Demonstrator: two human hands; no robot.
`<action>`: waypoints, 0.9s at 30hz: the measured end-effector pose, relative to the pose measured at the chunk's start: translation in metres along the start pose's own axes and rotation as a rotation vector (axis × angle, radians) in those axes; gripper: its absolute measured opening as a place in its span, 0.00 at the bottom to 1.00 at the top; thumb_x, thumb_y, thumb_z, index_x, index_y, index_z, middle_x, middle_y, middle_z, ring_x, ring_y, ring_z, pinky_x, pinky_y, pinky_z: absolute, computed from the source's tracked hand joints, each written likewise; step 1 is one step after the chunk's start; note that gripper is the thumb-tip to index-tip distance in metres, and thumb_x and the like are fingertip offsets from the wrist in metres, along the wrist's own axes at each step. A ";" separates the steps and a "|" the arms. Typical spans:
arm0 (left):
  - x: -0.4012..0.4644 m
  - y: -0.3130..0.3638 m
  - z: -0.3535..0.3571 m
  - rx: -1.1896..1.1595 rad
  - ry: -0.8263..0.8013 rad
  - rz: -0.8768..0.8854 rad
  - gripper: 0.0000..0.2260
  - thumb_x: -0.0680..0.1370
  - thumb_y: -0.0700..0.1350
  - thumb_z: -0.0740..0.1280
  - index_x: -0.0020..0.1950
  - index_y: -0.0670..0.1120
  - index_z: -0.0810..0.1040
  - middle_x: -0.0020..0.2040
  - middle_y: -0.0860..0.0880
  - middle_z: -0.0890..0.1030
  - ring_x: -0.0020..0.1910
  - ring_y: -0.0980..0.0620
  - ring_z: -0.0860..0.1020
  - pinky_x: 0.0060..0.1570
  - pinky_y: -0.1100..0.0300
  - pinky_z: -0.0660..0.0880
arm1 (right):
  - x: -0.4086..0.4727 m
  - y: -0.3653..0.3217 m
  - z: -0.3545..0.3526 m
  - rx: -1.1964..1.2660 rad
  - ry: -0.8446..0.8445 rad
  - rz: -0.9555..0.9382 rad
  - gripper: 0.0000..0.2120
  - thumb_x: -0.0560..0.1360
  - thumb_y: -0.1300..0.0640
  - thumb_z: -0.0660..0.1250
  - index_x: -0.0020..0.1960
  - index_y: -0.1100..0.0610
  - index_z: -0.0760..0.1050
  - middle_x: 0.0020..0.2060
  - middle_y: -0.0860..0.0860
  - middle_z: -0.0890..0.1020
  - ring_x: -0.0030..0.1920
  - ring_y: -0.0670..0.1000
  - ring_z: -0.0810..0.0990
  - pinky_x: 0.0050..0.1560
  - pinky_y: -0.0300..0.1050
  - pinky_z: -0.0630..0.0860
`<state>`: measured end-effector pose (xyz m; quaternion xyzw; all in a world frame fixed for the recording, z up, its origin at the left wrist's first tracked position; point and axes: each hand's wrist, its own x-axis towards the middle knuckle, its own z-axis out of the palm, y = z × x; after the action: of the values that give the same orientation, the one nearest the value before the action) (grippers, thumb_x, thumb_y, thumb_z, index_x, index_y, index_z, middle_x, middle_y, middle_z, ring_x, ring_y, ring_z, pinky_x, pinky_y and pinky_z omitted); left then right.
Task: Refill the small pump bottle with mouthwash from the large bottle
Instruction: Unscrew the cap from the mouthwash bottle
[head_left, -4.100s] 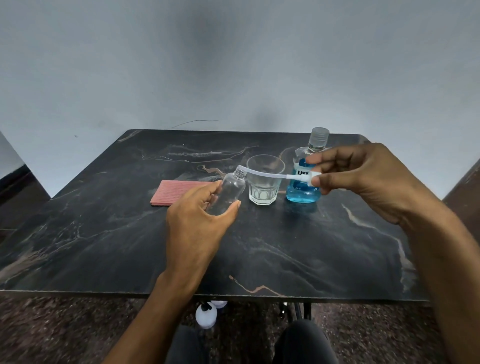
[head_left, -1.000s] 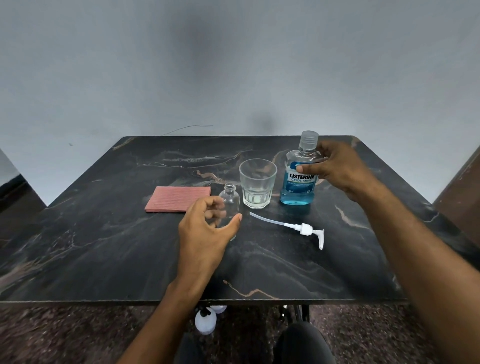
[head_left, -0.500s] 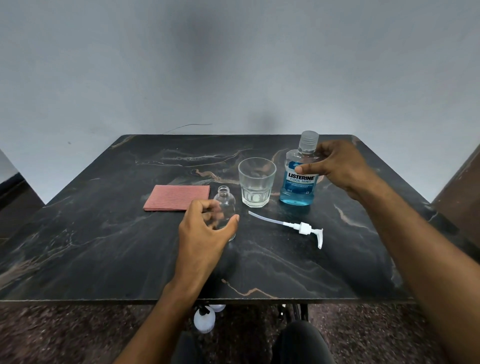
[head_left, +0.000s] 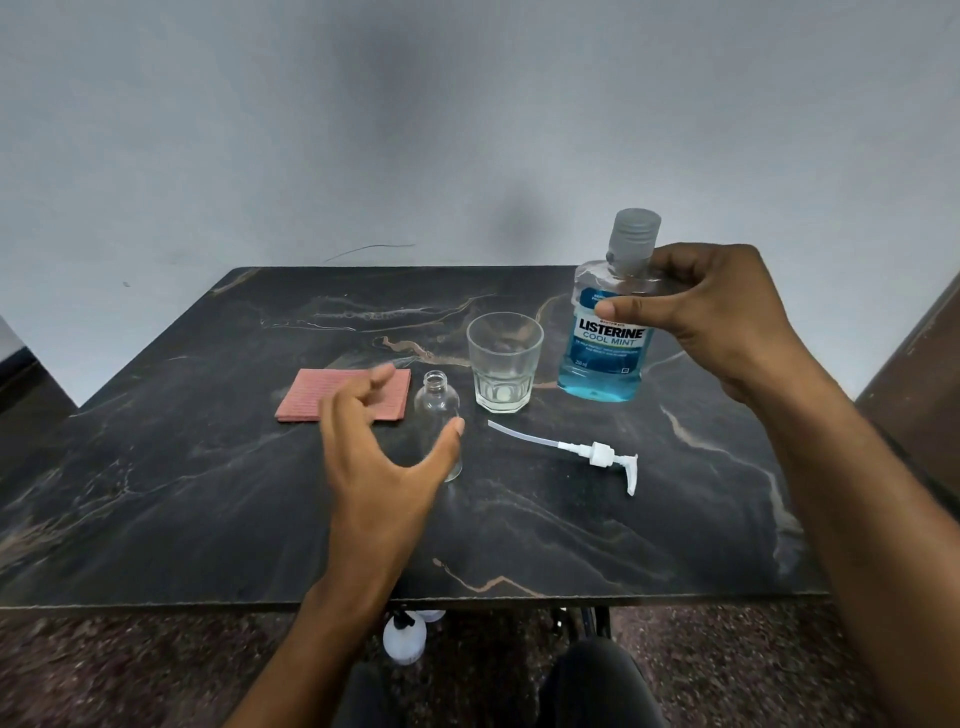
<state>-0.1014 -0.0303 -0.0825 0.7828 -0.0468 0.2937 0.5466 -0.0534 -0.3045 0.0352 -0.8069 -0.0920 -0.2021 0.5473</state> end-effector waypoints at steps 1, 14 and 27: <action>0.002 0.008 -0.003 -0.007 0.041 0.062 0.26 0.72 0.51 0.78 0.67 0.52 0.72 0.61 0.60 0.71 0.64 0.53 0.75 0.66 0.55 0.74 | -0.005 -0.004 0.001 0.038 -0.007 -0.018 0.21 0.58 0.51 0.82 0.50 0.53 0.85 0.42 0.43 0.88 0.44 0.43 0.87 0.42 0.36 0.81; 0.065 0.121 0.004 -0.202 -0.569 0.023 0.26 0.74 0.59 0.69 0.71 0.52 0.77 0.63 0.58 0.83 0.62 0.63 0.80 0.66 0.57 0.76 | -0.051 -0.012 0.035 0.230 -0.340 -0.030 0.21 0.64 0.64 0.81 0.56 0.60 0.83 0.47 0.53 0.88 0.49 0.54 0.87 0.52 0.47 0.83; 0.065 0.105 0.014 -0.439 -0.750 -0.137 0.20 0.74 0.48 0.72 0.64 0.43 0.81 0.55 0.48 0.87 0.57 0.53 0.85 0.53 0.64 0.80 | -0.059 -0.008 0.035 0.220 -0.364 0.026 0.20 0.65 0.58 0.82 0.56 0.57 0.83 0.49 0.53 0.87 0.52 0.54 0.86 0.57 0.58 0.81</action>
<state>-0.0840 -0.0685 0.0347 0.7019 -0.2509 -0.0645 0.6635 -0.1013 -0.2649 0.0058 -0.7666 -0.2005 -0.0348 0.6091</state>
